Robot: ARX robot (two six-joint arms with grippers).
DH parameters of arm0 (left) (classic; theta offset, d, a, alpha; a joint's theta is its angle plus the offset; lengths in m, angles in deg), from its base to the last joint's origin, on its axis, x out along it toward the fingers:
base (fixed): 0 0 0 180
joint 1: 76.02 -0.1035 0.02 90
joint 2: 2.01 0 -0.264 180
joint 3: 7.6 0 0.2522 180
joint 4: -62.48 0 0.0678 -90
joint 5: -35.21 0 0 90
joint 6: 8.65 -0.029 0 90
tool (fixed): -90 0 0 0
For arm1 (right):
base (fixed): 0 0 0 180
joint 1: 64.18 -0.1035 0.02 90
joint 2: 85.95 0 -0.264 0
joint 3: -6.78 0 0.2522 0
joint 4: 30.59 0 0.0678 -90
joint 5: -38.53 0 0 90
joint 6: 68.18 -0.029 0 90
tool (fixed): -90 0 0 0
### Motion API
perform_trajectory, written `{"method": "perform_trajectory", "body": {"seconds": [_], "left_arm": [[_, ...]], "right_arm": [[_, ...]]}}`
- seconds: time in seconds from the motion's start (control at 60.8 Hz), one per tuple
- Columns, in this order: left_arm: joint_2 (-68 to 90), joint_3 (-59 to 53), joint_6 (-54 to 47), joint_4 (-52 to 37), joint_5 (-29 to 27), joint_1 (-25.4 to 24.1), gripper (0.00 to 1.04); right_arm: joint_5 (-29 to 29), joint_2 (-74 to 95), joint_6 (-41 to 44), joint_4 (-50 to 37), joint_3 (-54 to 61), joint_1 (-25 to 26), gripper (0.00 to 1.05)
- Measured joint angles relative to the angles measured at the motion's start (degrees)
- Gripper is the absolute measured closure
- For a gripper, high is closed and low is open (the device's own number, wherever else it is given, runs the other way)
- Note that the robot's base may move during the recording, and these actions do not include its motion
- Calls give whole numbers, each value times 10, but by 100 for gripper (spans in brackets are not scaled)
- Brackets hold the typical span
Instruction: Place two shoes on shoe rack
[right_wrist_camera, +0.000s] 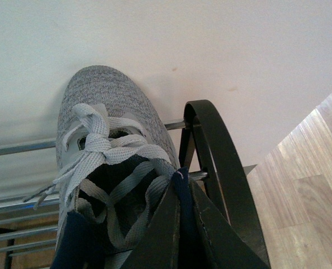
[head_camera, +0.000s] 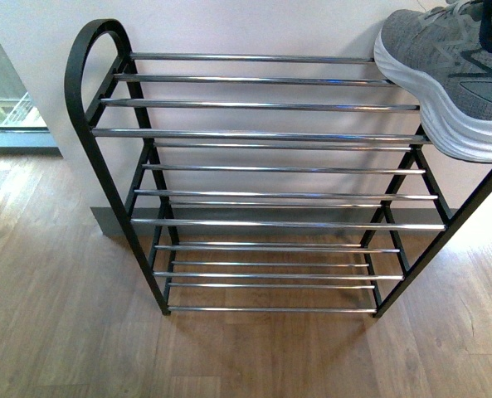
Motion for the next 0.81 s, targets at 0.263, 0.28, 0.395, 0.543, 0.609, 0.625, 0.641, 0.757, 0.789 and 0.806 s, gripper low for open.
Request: {"method": "perform_trajectory", "body": {"seconds": [0.263,0.28,0.395,0.543,0.609,0.625,0.641,0.757,0.789,0.806], "left_arm": [[0,0,0,0,0,0,103],[0,0,0,0,0,0,103],[0,0,0,0,0,0,103],[0,0,0,0,0,0,103],[0,0,0,0,0,0,103],[0,0,0,0,0,0,103],[0,0,0,0,0,0,103],[0,0,0,0,0,0,103],[0,0,0,0,0,0,103],[0,0,0,0,0,0,103]], "right_arm": [[6,-1,-2,4,0,11,103],[4,-1,-2,4,1,11,103],[4,-3,-2,4,4,13,103],[11,-5,-2,11,4,19,103],[11,-7,-3,12,4,24,103],[12,-8,-3,12,4,25,103],[13,-9,-3,12,4,26,103],[3,-12,-3,12,7,30,103],[3,-13,-3,12,8,30,103],[3,-13,-3,12,8,29,103]]}}
